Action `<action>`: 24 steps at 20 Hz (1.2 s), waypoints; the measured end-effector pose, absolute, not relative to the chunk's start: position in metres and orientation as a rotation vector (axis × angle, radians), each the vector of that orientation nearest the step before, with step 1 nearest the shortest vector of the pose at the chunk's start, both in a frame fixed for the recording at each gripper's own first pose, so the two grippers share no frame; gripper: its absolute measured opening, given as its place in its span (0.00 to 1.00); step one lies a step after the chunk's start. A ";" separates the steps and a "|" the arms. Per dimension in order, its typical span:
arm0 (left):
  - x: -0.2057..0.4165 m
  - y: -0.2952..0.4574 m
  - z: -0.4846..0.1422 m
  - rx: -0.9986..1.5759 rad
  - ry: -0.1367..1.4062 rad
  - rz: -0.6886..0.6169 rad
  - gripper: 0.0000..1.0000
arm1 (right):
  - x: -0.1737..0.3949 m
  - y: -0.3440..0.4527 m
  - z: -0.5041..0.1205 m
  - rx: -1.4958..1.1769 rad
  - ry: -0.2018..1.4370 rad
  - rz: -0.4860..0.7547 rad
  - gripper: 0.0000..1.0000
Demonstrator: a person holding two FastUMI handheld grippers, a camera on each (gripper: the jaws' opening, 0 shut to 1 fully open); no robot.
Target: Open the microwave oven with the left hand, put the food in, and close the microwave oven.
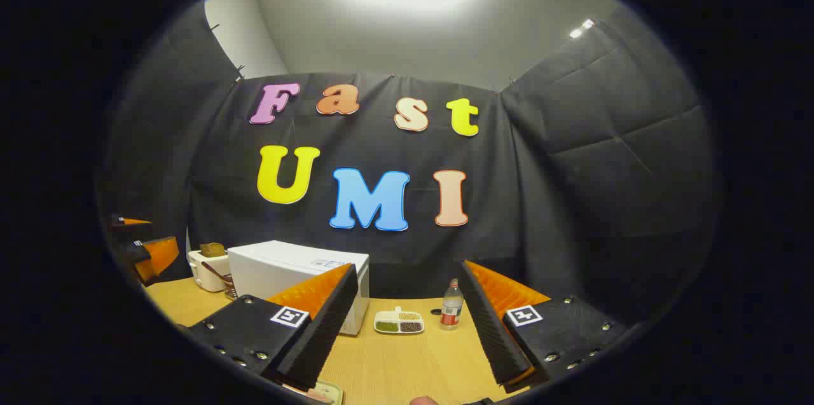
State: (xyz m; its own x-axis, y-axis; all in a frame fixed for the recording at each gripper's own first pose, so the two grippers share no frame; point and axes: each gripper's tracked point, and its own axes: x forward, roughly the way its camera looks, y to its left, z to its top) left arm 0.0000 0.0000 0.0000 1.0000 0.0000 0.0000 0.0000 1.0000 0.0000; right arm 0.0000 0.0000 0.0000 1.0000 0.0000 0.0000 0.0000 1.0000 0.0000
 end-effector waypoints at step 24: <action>0.009 -0.068 0.010 0.012 -0.026 0.038 0.94 | -0.001 -0.049 -0.003 0.043 -0.014 0.075 0.97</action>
